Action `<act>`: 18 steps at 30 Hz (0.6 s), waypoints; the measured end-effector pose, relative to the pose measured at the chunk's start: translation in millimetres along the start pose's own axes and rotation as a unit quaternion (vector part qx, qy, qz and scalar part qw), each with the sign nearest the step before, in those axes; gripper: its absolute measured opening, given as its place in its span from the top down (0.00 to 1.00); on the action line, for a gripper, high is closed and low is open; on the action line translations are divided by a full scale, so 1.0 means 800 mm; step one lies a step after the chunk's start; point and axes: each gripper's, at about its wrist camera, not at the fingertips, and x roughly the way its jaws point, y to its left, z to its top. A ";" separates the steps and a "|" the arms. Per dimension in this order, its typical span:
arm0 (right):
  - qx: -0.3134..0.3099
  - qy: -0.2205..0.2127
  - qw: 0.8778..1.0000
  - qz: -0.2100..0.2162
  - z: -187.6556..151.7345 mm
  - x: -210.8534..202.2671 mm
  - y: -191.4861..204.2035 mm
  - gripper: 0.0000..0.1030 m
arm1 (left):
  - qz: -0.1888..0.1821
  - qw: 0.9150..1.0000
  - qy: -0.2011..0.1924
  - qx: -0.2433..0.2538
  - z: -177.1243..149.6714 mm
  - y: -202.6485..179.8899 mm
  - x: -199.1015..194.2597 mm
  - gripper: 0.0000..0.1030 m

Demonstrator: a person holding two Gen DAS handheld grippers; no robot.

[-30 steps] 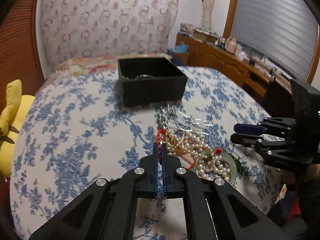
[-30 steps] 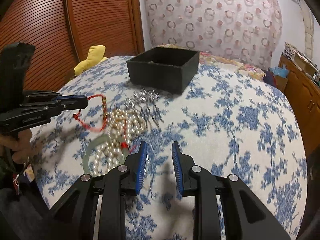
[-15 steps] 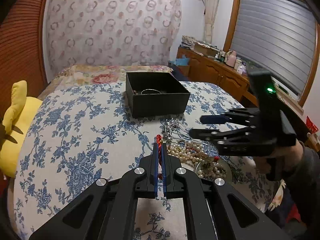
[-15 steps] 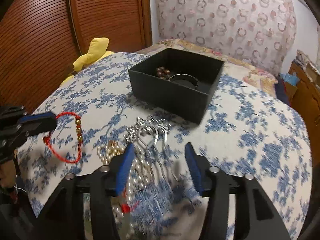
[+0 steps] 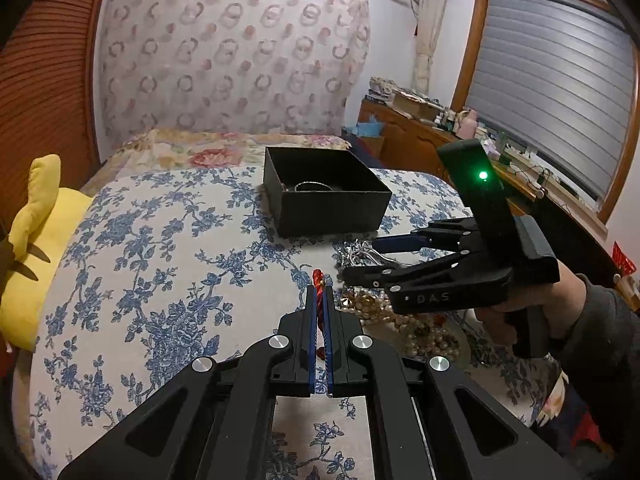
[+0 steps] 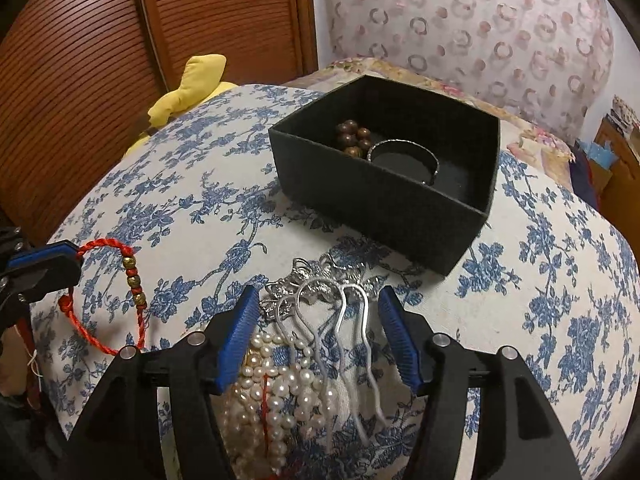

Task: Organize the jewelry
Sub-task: 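Grasp the silver hair combs with the right tool while the left tool holds the red bracelet, then lower the red bracelet into the box with the left tool while the right tool carries the combs over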

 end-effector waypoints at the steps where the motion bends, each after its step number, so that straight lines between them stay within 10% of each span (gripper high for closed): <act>1: -0.001 0.001 1.000 -0.002 0.001 0.001 0.001 0.38 | 0.000 1.000 0.000 0.000 0.000 0.000 -0.001 0.98; 18: -0.012 -0.011 1.000 -0.002 -0.009 -0.008 0.001 0.43 | 0.003 1.000 -0.004 0.001 0.007 0.008 -0.002 0.98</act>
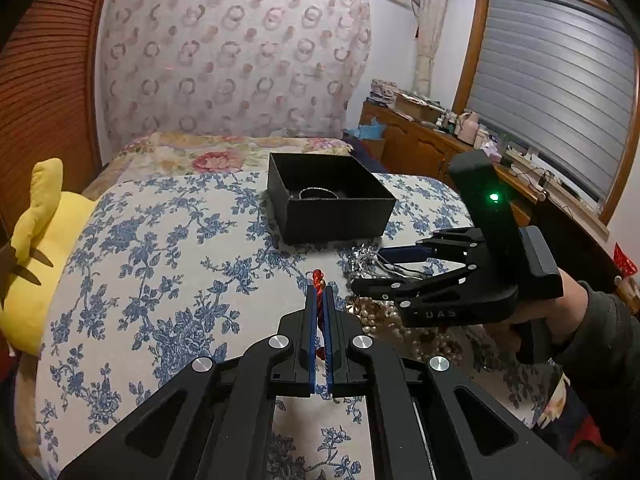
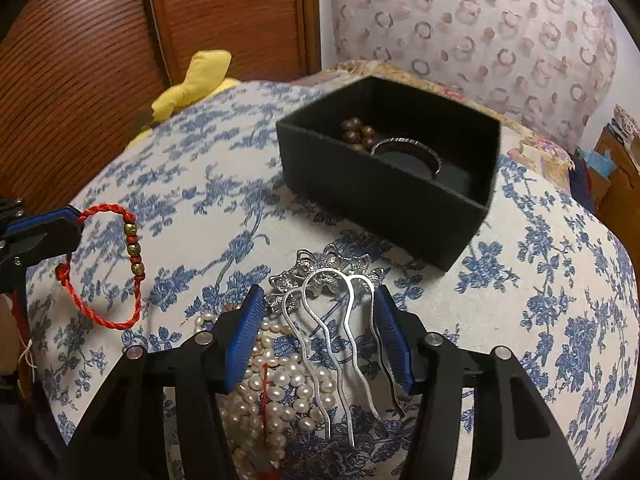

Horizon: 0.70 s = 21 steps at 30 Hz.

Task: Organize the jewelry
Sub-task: 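Lower the red bracelet into the box with the left tool while the right tool carries the combs over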

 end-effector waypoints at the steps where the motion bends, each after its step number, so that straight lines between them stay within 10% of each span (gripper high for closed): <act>1: 0.001 -0.006 1.000 0.002 0.000 -0.004 -0.001 0.43 | 0.000 1.000 -0.001 0.001 0.002 -0.001 0.000 0.98; 21: -0.009 -0.092 0.995 -0.024 0.057 -0.074 -0.051 0.43 | -0.007 0.998 -0.037 0.048 0.098 -0.025 0.023 0.98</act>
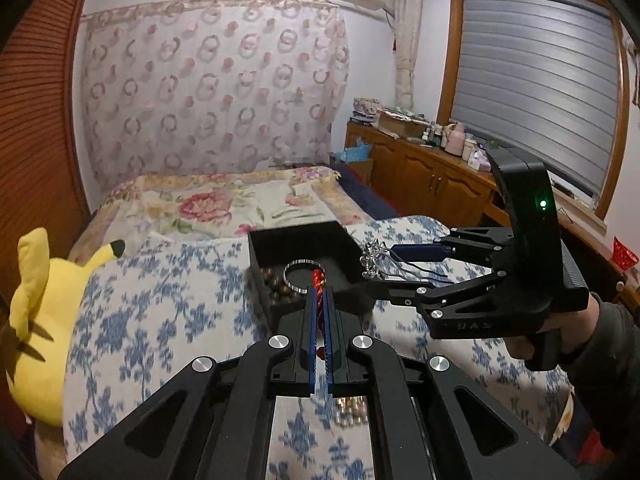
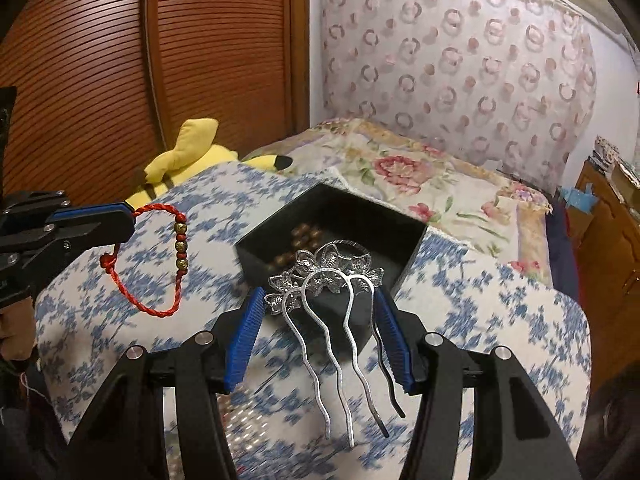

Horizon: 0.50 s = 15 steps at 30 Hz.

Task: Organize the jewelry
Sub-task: 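Lower the red bracelet into the box with the left tool while the right tool carries the combs over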

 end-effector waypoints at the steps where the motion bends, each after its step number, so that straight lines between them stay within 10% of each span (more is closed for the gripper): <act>1: 0.001 -0.002 1.000 -0.001 0.002 0.002 -0.005 0.43 | 0.000 1.000 0.000 0.000 0.004 0.000 0.003 0.98; 15: 0.025 -0.008 0.999 0.025 0.031 0.040 -0.055 0.43 | -0.009 1.000 0.028 -0.009 0.056 0.023 0.103 0.98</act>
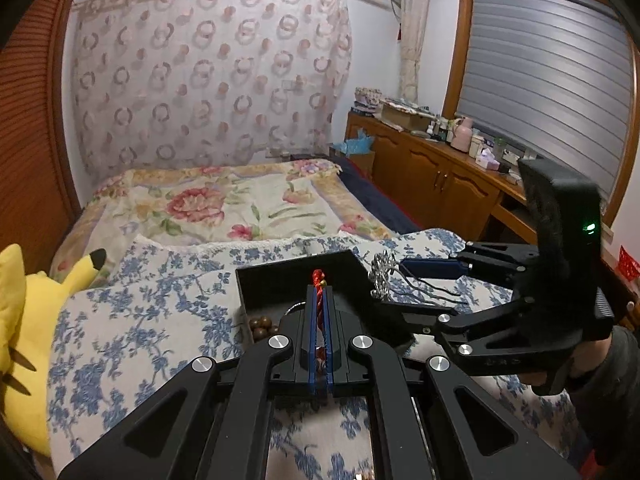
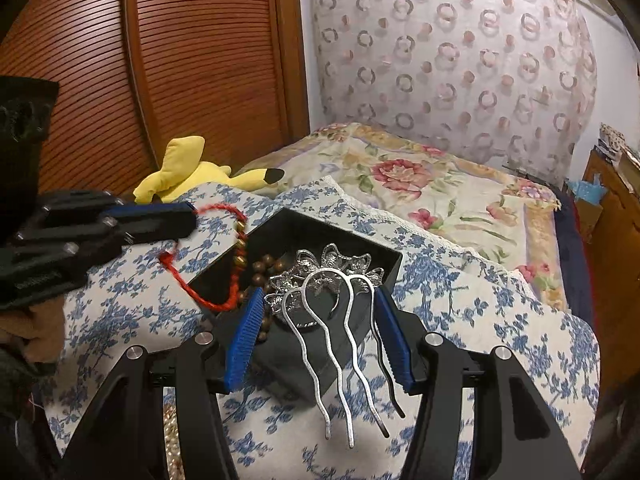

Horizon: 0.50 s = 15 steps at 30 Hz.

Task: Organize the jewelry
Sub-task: 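Lower the red bracelet into the box with the left tool while the right tool carries the combs over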

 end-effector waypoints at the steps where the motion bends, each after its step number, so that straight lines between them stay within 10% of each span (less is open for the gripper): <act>1: 0.001 0.000 1.000 0.002 0.001 0.003 -0.002 0.43 | 0.001 1.000 0.004 0.000 -0.001 0.002 0.007 0.98; 15: -0.005 0.013 1.000 0.018 0.021 0.048 -0.006 0.43 | 0.013 1.000 0.021 -0.015 -0.007 0.026 0.038 0.91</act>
